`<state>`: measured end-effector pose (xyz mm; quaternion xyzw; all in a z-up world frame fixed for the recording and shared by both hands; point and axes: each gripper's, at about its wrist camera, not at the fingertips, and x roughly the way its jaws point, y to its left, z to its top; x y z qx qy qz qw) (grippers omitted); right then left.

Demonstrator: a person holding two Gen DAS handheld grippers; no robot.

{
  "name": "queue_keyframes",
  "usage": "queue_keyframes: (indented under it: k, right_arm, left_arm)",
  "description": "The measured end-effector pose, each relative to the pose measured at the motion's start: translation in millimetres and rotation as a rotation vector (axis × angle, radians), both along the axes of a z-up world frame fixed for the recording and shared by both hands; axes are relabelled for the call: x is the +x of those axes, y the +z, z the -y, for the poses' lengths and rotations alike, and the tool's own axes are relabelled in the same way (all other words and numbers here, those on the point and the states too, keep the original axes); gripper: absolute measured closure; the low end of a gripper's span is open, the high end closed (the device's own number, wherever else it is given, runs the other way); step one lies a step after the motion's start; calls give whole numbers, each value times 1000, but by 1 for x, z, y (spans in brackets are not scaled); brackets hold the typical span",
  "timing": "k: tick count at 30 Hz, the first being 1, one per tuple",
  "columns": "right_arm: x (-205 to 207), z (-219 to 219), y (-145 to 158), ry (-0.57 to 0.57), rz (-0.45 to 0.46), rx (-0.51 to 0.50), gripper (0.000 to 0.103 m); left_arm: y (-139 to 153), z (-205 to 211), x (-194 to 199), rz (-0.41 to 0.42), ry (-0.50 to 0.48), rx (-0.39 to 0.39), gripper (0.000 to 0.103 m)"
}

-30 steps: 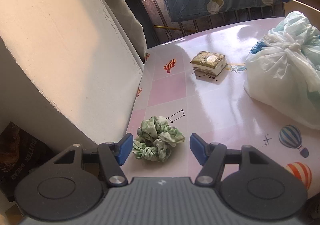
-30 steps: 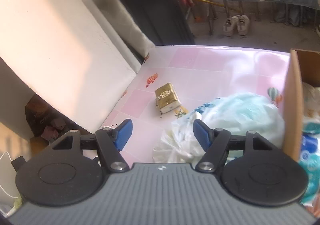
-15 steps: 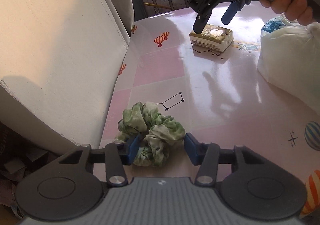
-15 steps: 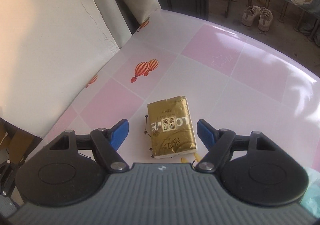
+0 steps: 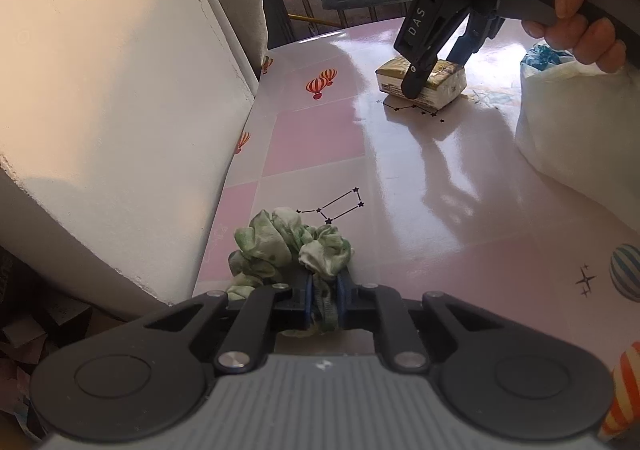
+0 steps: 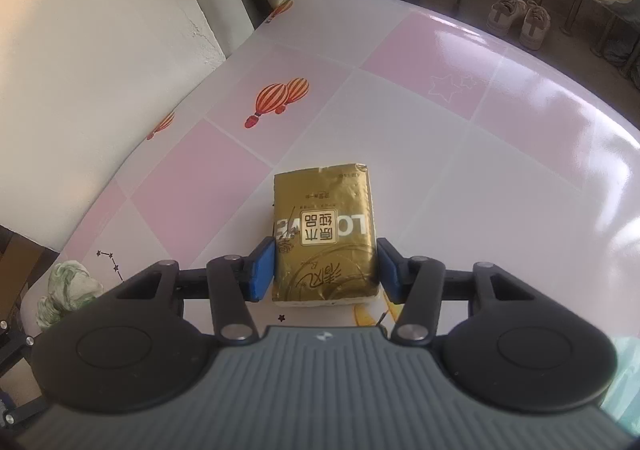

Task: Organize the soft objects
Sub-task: 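Grasp the gold packet with the right gripper while the left gripper grasps the green scrunchie, then carry the gold packet into the box and open the right gripper while the left gripper lifts the scrunchie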

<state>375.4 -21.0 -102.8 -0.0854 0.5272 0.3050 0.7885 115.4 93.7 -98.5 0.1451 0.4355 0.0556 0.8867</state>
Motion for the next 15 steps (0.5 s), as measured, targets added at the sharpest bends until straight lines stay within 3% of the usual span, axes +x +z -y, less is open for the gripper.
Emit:
queue_keyframes:
  k: [5, 15]
  right_arm:
    - [-10, 17, 26, -36, 15, 87, 52]
    - [-53, 89, 109, -142, 93, 259, 52]
  left_arm:
    - [9, 4, -7, 35, -26, 0, 93]
    - [52, 13, -43, 144, -38, -5, 93]
